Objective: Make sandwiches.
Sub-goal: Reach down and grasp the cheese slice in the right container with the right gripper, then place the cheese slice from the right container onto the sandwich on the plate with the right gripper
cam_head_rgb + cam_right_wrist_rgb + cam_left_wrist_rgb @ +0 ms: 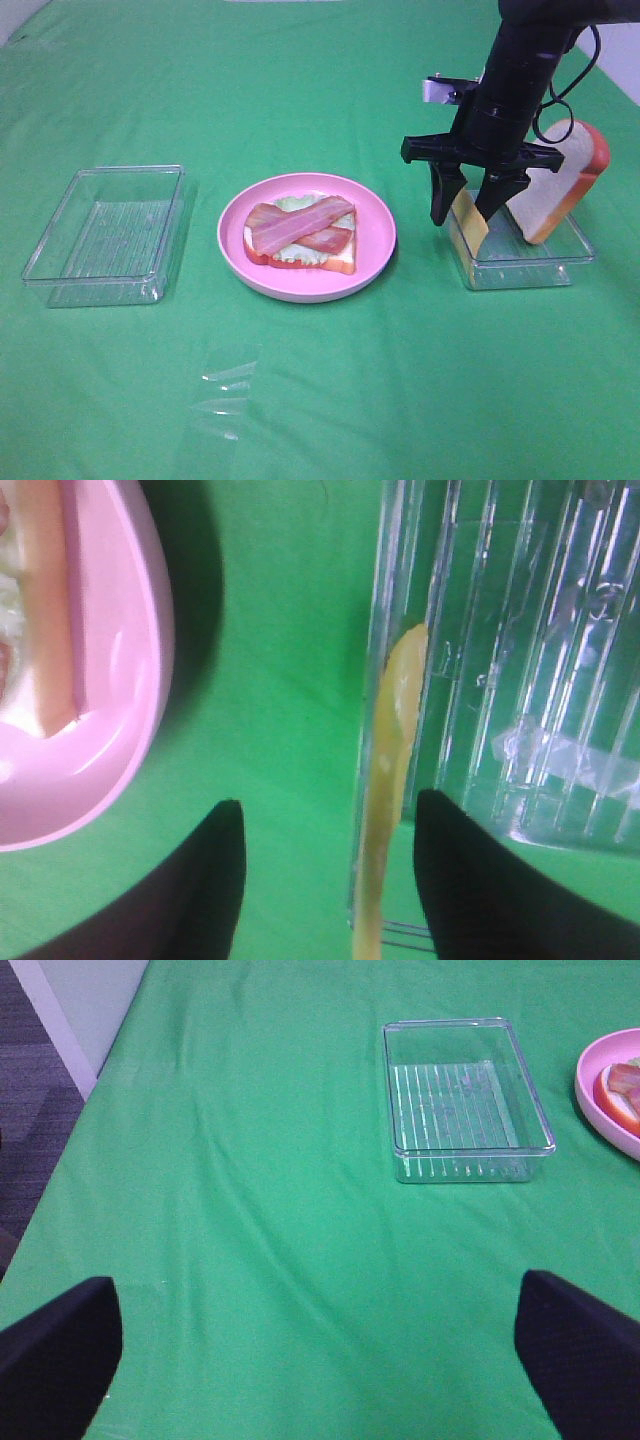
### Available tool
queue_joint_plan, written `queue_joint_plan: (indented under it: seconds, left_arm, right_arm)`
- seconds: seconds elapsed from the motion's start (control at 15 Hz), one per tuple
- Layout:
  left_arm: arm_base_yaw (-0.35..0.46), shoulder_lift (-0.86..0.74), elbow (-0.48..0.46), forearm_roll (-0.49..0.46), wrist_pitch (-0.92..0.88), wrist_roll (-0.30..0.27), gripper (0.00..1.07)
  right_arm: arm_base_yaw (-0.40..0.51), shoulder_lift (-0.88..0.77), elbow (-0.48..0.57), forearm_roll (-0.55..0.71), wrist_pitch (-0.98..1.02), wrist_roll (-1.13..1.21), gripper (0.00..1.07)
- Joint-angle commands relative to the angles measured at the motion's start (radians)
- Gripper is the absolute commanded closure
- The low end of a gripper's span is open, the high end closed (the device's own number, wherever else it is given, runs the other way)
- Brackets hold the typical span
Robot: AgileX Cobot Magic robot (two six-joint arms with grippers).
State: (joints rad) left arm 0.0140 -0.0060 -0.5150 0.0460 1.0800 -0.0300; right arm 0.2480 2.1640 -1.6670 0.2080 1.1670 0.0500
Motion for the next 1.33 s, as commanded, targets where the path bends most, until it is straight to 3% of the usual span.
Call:
queue_joint_plan:
  seconds: [0.07,0.2,0.53,1.13,1.27,1.33]
  left_arm:
    - [-0.002,-0.02,0.0,-0.005,-0.003,-0.005,0.07]
    - [-0.002,-0.02,0.0,-0.005,-0.003,-0.005,0.07]
    - [-0.002,-0.02,0.0,-0.005,-0.003,-0.005,0.07]
    - [-0.002,-0.02,0.0,-0.005,-0.003,-0.005,0.07]
    - [-0.002,-0.02,0.0,-0.005,-0.003,-0.005,0.07]
    - [-0.002,-0.02,0.0,-0.005,-0.003,-0.005,0.07]
  right_arm:
    - [-0.003,0.005,-0.001,-0.009,0.005,0.007,0.67]
    - [-0.003,0.005,-0.001,-0.041,0.004,0.007,0.82]
    - [-0.003,0.005,-0.001,-0.067,0.012,0.013,1.07]
    - [-0.001,-0.156,-0.002,-0.047,0.039,0.058,1.07]
    - [0.0,-0.207,-0.002,0.03,0.014,0.051,1.07]
    - [0.0,-0.224,-0.001,0.223,-0.049,-0.04,1.07]
